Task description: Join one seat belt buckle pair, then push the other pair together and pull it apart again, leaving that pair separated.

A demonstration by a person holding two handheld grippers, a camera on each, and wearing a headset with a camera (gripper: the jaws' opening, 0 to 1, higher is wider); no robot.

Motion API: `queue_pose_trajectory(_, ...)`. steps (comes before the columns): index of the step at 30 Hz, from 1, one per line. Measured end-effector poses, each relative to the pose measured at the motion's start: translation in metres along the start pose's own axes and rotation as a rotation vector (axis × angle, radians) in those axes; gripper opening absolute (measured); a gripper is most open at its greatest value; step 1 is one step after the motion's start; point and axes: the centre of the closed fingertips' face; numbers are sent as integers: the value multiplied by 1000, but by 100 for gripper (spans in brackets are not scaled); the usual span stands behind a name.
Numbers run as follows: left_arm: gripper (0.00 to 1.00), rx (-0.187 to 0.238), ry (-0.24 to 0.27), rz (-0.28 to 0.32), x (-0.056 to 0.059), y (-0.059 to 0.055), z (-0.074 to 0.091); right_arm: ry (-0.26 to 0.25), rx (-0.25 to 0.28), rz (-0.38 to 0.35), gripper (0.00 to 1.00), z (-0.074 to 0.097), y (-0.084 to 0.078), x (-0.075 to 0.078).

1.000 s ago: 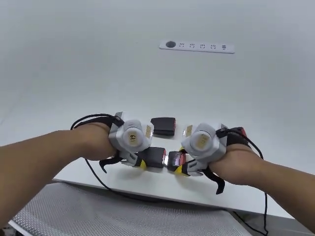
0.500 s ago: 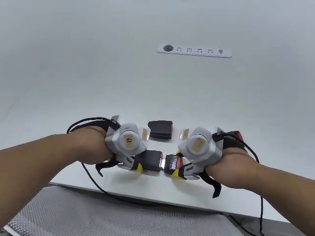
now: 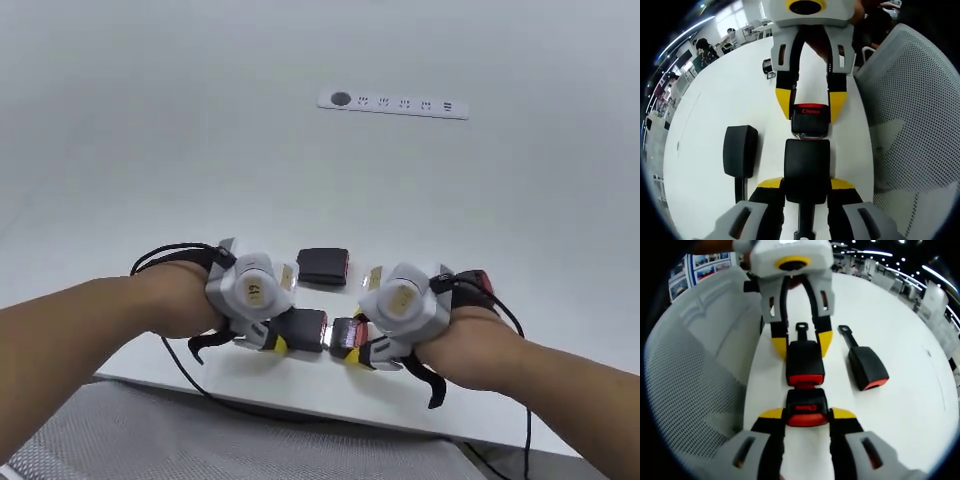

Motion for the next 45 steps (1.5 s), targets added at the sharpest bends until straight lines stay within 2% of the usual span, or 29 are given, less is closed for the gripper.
queue_pose_trajectory(4,34,-7,-1,11,-1,0,0,-1,4,-9,34,0,-1,2)
queue_pose_trajectory(10,34,-10,8,64,-1,-1,0,-23,18,5,35,0,1,3)
queue_pose_trajectory(15,36,5,16,88,0,2,2,-28,43,-17,36,2,3,1)
queue_pose_trajectory(18,36,20,28,93,-1,7,9,-26,60,-23,37,8,6,-1)
queue_pose_trajectory(20,36,17,36,59,-2,9,14,-19,68,-26,37,11,8,-3)
queue_pose_trajectory(23,38,61,55,87,-9,21,25,-16,92,-30,35,20,14,-5)
queue_pose_trajectory(26,41,83,51,94,-11,29,33,-6,106,-40,34,27,18,-8)
queue_pose_trajectory(30,44,108,65,99,-19,35,39,-20,113,-34,34,39,18,-5)
queue_pose_trajectory(35,44,113,83,94,-34,36,38,-53,119,-37,34,54,11,7)
queue_pose_trajectory(40,44,127,109,108,-49,38,36,-77,110,-48,35,68,-6,23)
queue_pose_trajectory(45,45,131,127,125,-61,39,35,-97,75,-56,34,76,-27,38)
Point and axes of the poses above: the centre of the closed fingertips' face, and the gripper's own axes: z roughly backward along the fingers, x roughly to its right, y roughly out of its top, and after that the axes turned 4 degrees about y, right-handed
